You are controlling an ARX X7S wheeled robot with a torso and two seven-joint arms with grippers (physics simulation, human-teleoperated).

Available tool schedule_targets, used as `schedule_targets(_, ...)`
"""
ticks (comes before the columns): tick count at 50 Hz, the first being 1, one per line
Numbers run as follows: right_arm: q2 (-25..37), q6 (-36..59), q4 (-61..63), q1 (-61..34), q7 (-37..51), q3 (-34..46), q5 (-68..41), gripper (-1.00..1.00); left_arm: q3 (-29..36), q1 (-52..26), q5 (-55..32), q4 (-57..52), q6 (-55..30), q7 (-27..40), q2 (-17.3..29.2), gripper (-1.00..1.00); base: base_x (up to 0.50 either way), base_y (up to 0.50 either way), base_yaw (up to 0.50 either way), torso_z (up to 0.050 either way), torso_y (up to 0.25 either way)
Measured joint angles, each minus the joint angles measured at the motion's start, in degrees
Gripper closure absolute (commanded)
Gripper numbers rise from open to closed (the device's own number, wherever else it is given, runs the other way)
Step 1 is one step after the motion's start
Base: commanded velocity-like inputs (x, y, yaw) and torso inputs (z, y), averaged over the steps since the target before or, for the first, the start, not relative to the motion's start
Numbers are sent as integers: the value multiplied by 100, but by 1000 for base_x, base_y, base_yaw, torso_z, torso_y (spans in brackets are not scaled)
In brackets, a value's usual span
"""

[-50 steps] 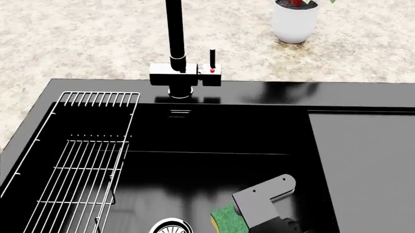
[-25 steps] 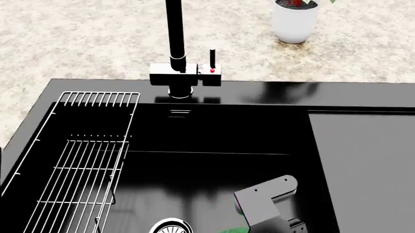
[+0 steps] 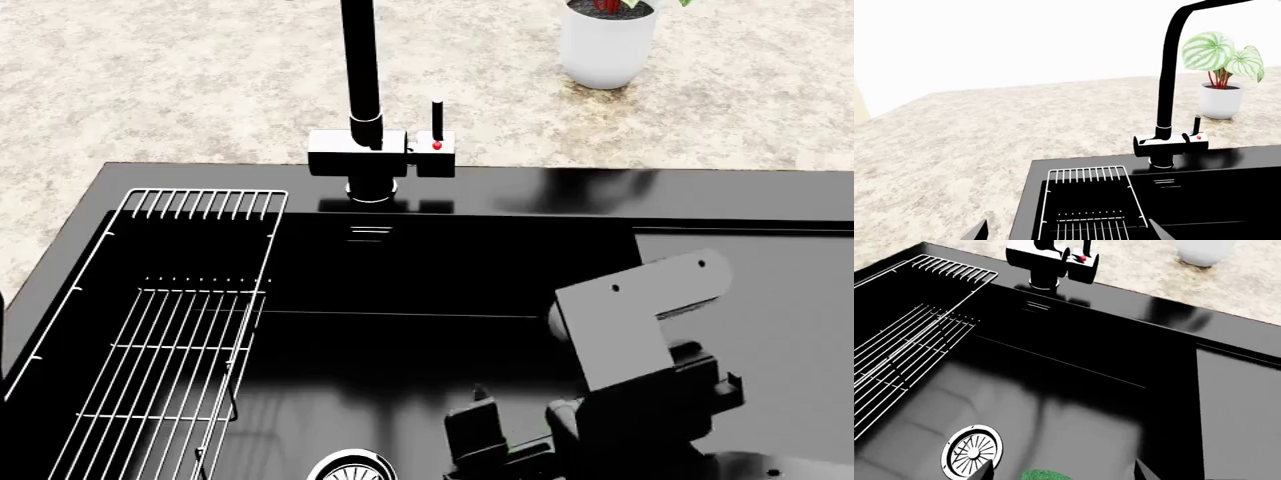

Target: Pick the pan and sponge and place them into the sink. Then turn on the water.

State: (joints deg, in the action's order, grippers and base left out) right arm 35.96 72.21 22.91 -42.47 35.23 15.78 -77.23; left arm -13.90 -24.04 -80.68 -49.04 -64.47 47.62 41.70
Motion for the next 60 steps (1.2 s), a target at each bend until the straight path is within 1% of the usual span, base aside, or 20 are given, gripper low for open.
schedule_targets(5, 248, -551, 641, 464, -101, -674, 214, -100, 19, -67, -51, 24, 2, 47, 21, -100, 0, 0, 0, 0, 0)
schedule_targets(10, 406, -1062, 1154, 925, -252, -1177, 512, -100, -48, -62, -114, 31, 33, 56, 71, -100, 0, 0, 0, 0, 0)
schedule_targets(20, 600, -1660, 1767, 1572, -484, -1699, 920, -100, -106, -90, -232, 40, 69, 147, 136, -100, -64, 6, 0, 0, 0)
schedule_targets(28, 678, -1845, 1953, 1807, -554, -1841, 1086, -100, -126, -119, -312, 46, 92, 203, 184, -100, -412, 100, 0, 0, 0)
schedule_targets(40, 767, -1837, 2063, 1842, -494, -1891, 1018, -100, -212, -25, -342, 19, 149, 167, 243, -100, -355, 225, 0, 0, 0)
schedule_targets(49, 809, -1824, 2110, 1824, -484, -1856, 1027, -100, -195, -18, -338, 22, 169, 174, 264, -100, -26, 228, 0, 0, 0)
schedule_targets(60, 851, -1829, 2157, 1853, -489, -1819, 1064, -100, -196, -13, -394, 16, 200, 221, 306, -100, 0, 500, 0, 0, 0)
